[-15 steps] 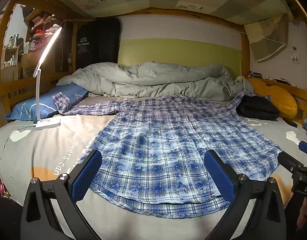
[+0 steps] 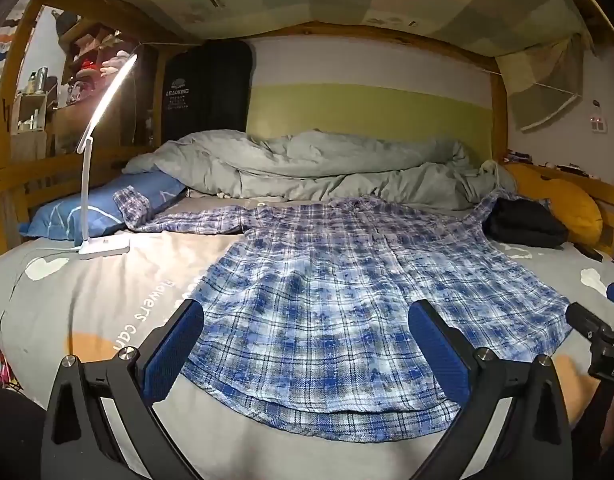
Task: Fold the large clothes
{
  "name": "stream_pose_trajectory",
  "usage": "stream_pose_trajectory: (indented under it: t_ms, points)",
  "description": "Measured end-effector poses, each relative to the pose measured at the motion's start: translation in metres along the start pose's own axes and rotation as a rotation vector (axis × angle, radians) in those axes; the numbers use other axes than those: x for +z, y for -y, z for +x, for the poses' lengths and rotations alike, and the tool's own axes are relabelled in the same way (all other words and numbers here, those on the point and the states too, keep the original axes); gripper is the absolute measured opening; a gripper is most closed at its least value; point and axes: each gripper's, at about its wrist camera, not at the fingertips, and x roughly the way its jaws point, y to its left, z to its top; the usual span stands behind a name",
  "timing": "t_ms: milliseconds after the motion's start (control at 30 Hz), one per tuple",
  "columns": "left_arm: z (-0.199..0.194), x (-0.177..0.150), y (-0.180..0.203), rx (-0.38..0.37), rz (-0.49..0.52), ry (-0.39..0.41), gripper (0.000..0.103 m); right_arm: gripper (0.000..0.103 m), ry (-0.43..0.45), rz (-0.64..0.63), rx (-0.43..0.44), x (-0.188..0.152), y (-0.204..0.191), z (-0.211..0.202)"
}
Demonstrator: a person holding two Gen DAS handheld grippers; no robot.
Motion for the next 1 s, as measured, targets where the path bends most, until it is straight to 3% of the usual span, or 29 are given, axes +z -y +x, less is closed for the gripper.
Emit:
stream_pose_trajectory:
  t_ms: [1000]
  points:
    - [-0.024, 0.007, 0.006, 0.013, 0.012, 0.078, 0.103, 0.103, -0.005, -0.004, 0.025, -0.007, 0.0, -0.004]
